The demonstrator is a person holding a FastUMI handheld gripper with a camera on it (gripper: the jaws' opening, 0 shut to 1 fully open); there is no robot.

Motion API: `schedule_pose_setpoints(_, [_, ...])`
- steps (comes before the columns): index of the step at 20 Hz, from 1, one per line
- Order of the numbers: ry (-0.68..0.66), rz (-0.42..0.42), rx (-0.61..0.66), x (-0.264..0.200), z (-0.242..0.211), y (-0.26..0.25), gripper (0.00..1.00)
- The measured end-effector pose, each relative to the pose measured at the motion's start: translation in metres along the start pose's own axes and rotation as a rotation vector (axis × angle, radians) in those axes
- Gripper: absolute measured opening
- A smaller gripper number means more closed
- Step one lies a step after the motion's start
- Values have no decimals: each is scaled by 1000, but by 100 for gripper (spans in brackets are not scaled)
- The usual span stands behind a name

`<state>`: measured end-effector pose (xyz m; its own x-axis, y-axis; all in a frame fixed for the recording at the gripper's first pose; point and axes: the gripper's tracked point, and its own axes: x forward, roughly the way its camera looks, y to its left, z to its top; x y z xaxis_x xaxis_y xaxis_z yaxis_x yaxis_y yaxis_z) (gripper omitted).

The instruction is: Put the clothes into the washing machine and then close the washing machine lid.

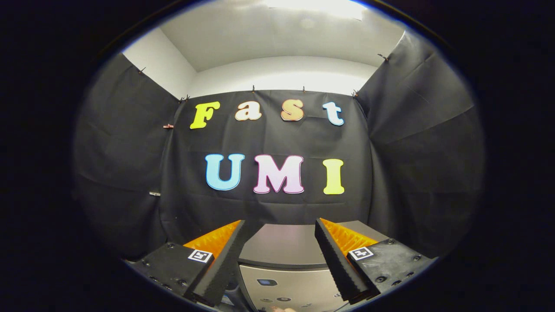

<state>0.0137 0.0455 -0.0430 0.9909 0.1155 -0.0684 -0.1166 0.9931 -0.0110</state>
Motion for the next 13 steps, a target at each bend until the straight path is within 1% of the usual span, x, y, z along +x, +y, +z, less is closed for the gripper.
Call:
schedule_pose_setpoints(3, [9,2,-7,-4,-3,-2,98])
schedule_pose_setpoints(9, [-18,-6,-3,-15,5,-10,98])
schedule_pose_setpoints(13, [-20,0,-10,-18,6,-7,98])
